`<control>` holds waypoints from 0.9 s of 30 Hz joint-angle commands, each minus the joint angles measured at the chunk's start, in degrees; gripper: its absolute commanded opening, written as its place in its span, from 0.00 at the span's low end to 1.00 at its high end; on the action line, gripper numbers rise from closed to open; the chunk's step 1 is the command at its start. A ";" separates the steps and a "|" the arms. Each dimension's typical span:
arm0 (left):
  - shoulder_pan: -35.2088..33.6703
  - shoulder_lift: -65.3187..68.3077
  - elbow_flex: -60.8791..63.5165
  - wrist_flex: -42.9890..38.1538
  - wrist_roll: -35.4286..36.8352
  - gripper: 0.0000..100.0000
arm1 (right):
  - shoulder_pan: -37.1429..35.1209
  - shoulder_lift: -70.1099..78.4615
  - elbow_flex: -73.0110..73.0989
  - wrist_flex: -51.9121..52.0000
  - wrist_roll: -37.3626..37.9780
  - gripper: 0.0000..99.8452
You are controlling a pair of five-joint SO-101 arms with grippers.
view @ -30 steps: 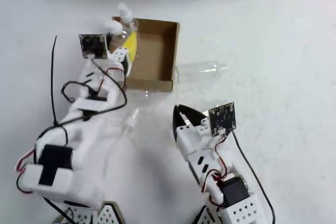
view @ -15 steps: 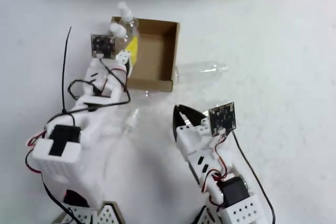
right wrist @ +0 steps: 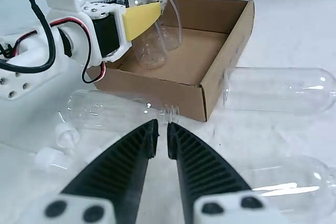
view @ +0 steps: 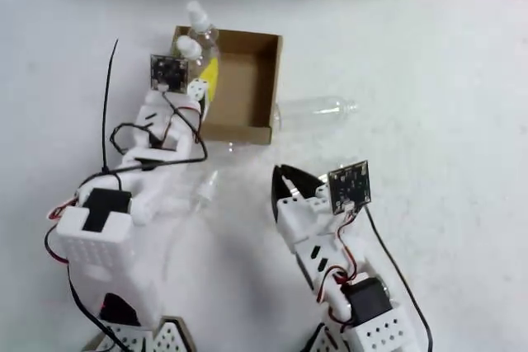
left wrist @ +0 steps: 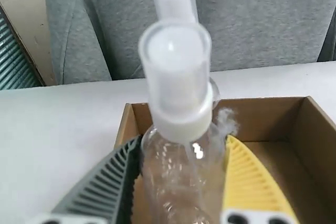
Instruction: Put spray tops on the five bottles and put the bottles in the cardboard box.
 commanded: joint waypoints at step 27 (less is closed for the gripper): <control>0.13 1.54 -1.76 -1.49 -2.81 0.18 | 0.57 -0.66 0.44 0.22 -0.18 0.02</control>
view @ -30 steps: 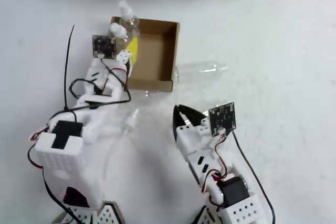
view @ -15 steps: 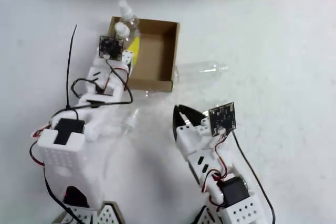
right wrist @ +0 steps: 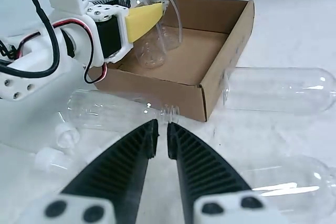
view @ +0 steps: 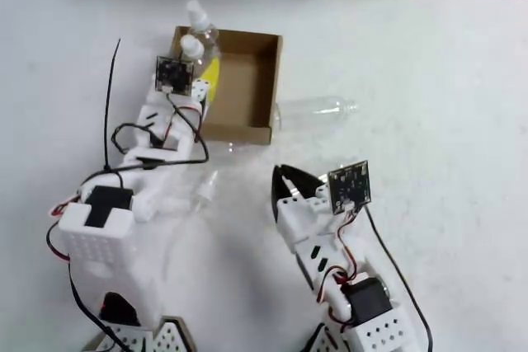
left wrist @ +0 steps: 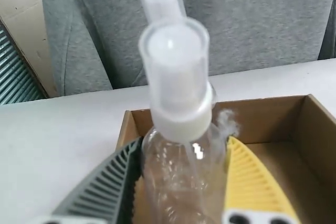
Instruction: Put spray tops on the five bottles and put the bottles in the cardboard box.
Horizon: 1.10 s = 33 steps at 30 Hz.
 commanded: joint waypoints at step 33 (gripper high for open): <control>-1.45 -1.36 0.00 2.20 -0.18 0.40 | 0.57 -0.66 0.44 0.22 1.23 0.02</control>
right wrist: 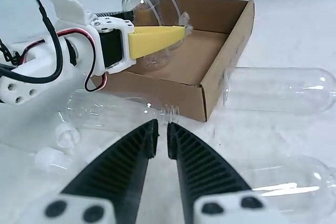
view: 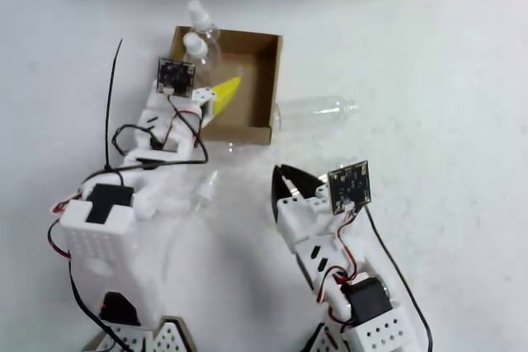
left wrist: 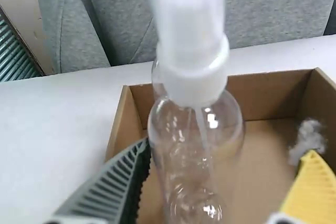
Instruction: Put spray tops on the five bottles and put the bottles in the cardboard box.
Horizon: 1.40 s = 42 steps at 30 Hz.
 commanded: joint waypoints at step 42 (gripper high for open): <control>-11.30 -77.49 38.42 68.57 -7.82 0.11 | 0.92 -0.66 0.44 3.03 3.87 0.02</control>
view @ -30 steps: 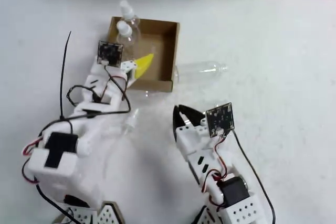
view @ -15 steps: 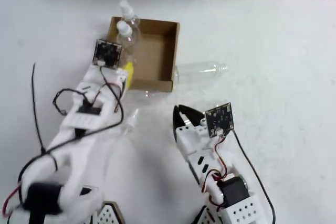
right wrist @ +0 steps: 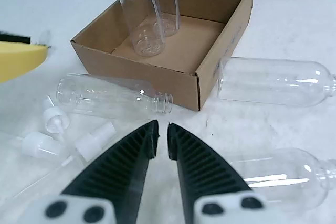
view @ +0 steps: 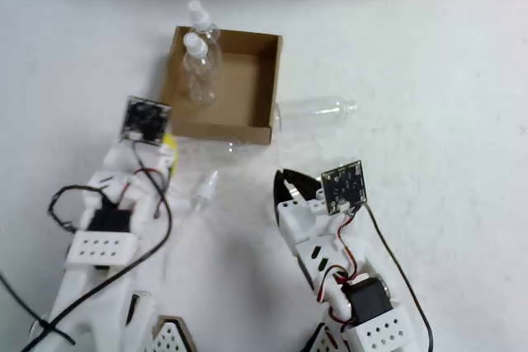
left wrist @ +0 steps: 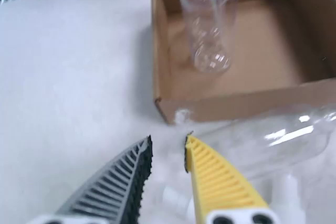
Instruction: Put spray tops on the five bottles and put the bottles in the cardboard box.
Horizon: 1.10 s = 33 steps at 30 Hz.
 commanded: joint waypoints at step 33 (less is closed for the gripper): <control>-13.23 -12.26 10.29 9.58 -6.33 0.11 | 24.04 31.69 -15.38 -2.07 -0.88 0.01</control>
